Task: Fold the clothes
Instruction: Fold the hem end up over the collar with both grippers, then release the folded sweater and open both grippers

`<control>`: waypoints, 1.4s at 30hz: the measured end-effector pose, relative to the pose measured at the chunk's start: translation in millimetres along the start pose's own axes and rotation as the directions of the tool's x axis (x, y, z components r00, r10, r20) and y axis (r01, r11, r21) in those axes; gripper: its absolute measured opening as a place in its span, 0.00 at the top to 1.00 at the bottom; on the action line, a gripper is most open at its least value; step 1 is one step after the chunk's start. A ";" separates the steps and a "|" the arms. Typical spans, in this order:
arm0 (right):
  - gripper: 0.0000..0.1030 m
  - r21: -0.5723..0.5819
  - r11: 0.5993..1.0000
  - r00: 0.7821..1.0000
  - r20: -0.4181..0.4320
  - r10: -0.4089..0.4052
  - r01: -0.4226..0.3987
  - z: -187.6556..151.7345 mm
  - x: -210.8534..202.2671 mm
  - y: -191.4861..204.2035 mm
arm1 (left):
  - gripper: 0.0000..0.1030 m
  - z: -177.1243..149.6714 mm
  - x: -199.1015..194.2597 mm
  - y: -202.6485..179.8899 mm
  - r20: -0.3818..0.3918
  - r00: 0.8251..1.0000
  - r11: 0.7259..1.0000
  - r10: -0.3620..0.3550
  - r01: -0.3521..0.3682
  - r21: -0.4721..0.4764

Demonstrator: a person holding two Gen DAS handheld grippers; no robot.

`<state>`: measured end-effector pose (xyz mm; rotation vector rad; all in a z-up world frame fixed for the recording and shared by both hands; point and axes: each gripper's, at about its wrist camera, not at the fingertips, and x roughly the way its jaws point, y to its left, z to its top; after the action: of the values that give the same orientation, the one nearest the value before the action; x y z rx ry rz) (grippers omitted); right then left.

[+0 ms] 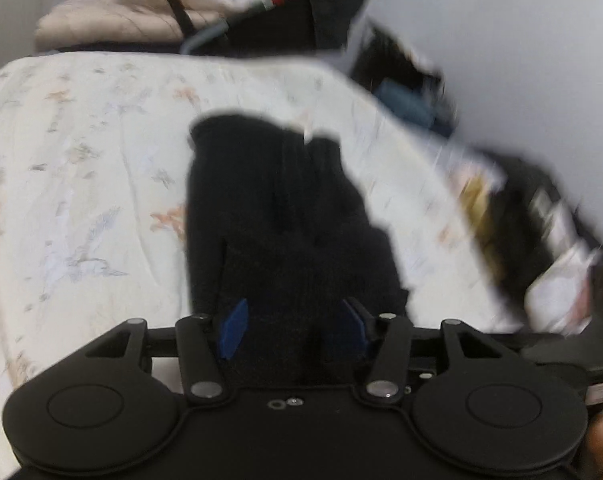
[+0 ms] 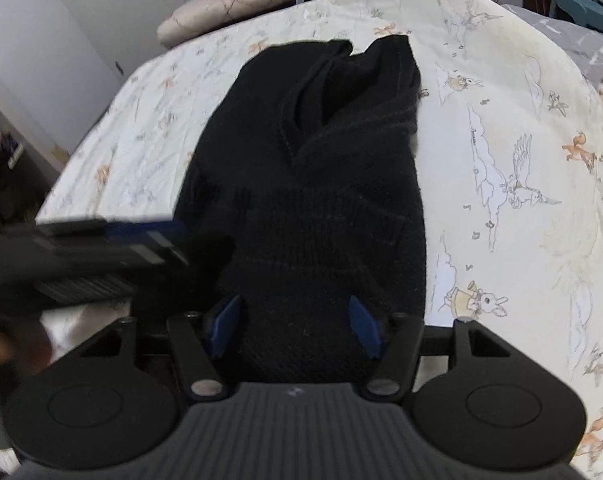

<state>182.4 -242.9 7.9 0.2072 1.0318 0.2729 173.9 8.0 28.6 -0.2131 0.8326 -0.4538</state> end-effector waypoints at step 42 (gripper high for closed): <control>0.42 -0.165 0.986 0.970 0.241 0.015 0.026 -19.3 -48.1 16.9 | 0.85 -27.9 -0.9 -35.0 0.119 0.993 0.990 0.024 -0.040 0.135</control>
<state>140.3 -241.4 42.5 0.0825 0.7631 0.3196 141.7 -22.7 23.3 -0.0978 0.6867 -0.4619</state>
